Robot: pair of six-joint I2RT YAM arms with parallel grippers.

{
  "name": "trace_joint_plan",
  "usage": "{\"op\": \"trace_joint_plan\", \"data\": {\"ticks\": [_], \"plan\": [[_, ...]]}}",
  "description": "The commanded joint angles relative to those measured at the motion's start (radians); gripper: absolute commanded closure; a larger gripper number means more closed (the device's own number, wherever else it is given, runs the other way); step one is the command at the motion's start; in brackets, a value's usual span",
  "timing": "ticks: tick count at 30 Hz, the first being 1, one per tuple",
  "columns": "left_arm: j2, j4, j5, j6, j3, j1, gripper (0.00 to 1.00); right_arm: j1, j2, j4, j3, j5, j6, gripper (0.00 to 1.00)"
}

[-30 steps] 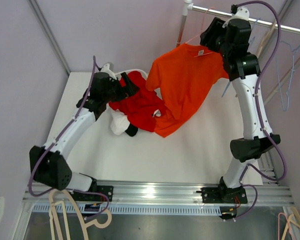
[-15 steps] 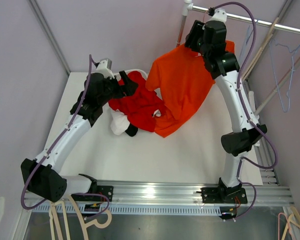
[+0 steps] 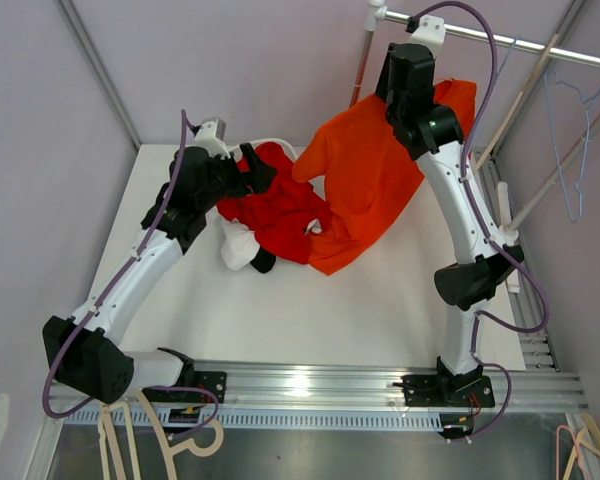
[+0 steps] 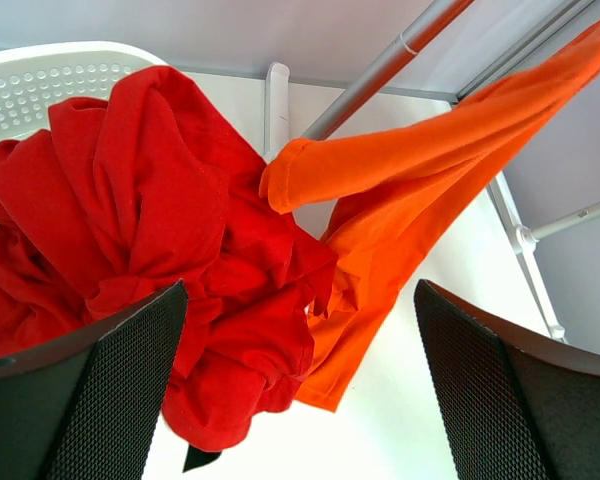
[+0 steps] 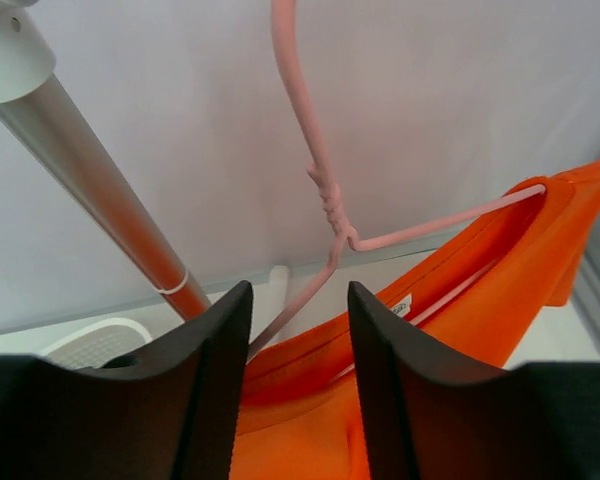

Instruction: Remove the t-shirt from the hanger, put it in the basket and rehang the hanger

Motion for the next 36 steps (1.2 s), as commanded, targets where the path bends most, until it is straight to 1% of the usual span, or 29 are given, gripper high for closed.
{"op": "trace_joint_plan", "data": {"ticks": [1,3,4,6,8,9,12,13,20,26,30,31,33,34,36], "plan": [[0.006,0.039,0.018,0.014,-0.010,-0.007,0.00,0.007,0.005,0.004,0.045,0.111,-0.051,0.56],[0.009,0.040,0.024,0.009,-0.011,-0.007,0.00,0.007,0.000,0.000,0.045,0.120,-0.056,0.57],[0.009,0.043,0.028,0.008,-0.014,-0.007,0.01,0.007,-0.002,0.000,0.043,0.129,-0.058,0.61],[0.009,0.045,0.030,0.005,-0.017,-0.009,0.01,0.008,-0.008,0.000,0.042,0.137,-0.062,0.63],[0.006,0.048,0.031,0.006,-0.020,-0.009,0.01,0.008,-0.011,0.003,0.042,0.151,-0.068,0.69],[0.006,0.048,0.033,0.005,-0.023,-0.009,0.00,0.008,-0.011,0.003,0.045,0.158,-0.076,0.81],[0.002,0.046,0.031,0.006,-0.026,-0.011,0.01,0.008,-0.017,-0.002,0.046,0.188,-0.081,0.94],[0.000,0.049,0.033,0.005,-0.028,-0.011,0.01,0.008,-0.020,-0.006,0.045,0.192,-0.082,1.00],[-0.004,0.043,0.036,0.006,-0.029,-0.017,0.00,0.008,-0.040,0.026,0.040,0.189,-0.107,1.00],[-0.017,0.039,0.033,0.011,-0.030,-0.027,0.01,0.008,-0.092,0.090,0.037,0.145,-0.130,1.00],[-0.035,0.042,0.036,0.028,-0.028,-0.050,0.00,0.008,-0.132,0.104,0.035,0.099,-0.131,1.00],[-0.044,0.048,0.028,0.043,-0.036,-0.069,0.00,0.010,-0.143,0.101,0.034,0.090,-0.133,1.00],[-0.069,0.082,-0.042,0.074,-0.054,-0.102,0.01,0.013,-0.173,0.092,0.029,0.074,-0.133,1.00],[-0.096,0.095,-0.068,0.107,-0.071,-0.139,0.00,0.016,-0.189,0.092,0.006,0.071,-0.131,1.00],[-0.124,0.140,-0.131,0.140,-0.094,-0.171,0.01,0.022,-0.250,0.101,-0.039,0.063,-0.125,1.00]]}}
